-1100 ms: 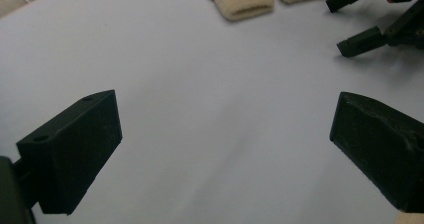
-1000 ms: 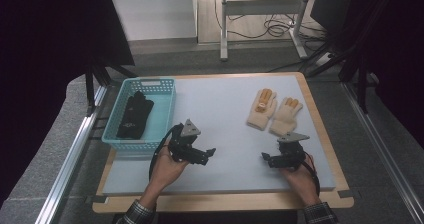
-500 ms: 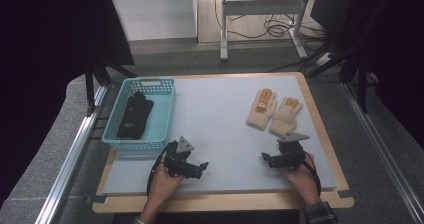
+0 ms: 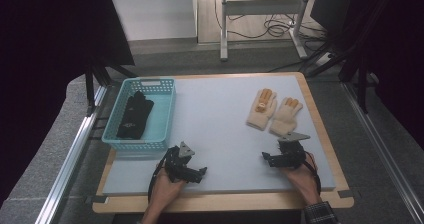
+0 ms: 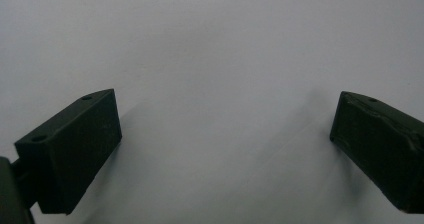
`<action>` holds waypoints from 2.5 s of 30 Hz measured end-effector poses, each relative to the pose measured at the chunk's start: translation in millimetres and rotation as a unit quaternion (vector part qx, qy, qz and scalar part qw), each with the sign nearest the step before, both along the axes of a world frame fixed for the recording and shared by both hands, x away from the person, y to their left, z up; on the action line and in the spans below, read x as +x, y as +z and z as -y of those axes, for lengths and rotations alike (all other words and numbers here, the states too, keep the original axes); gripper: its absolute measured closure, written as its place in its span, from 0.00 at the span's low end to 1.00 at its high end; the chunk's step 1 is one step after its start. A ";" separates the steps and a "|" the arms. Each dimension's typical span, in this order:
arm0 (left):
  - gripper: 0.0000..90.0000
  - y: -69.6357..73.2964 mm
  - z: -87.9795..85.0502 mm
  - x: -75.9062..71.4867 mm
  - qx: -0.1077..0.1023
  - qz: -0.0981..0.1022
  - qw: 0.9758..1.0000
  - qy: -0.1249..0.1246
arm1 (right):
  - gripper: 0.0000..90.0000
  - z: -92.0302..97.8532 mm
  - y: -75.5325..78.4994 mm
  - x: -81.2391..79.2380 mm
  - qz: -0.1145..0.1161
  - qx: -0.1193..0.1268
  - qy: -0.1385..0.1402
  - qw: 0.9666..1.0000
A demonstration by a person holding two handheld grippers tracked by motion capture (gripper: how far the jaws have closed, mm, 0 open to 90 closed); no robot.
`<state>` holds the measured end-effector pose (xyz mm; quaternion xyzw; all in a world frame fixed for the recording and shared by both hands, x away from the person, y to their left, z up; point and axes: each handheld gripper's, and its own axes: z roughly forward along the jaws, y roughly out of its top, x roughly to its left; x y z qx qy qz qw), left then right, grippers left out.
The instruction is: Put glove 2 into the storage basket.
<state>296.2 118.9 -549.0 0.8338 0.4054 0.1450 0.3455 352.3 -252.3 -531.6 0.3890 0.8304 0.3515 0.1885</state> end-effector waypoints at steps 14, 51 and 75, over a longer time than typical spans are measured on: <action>0.00 -0.2 -0.4 0.0 0.001 0.001 1.000 -0.001 | 0.53 26.3 23.1 2.8 0.008 0.013 -0.023 1.000; 0.00 -0.2 -0.4 -0.4 0.000 0.002 1.000 -0.001 | 0.57 40.4 17.8 129.7 -0.004 -0.020 -0.070 0.997; 0.00 -0.3 -0.5 -0.5 0.001 0.003 1.000 -0.001 | 0.92 6.4 94.5 55.8 0.052 0.031 0.032 0.998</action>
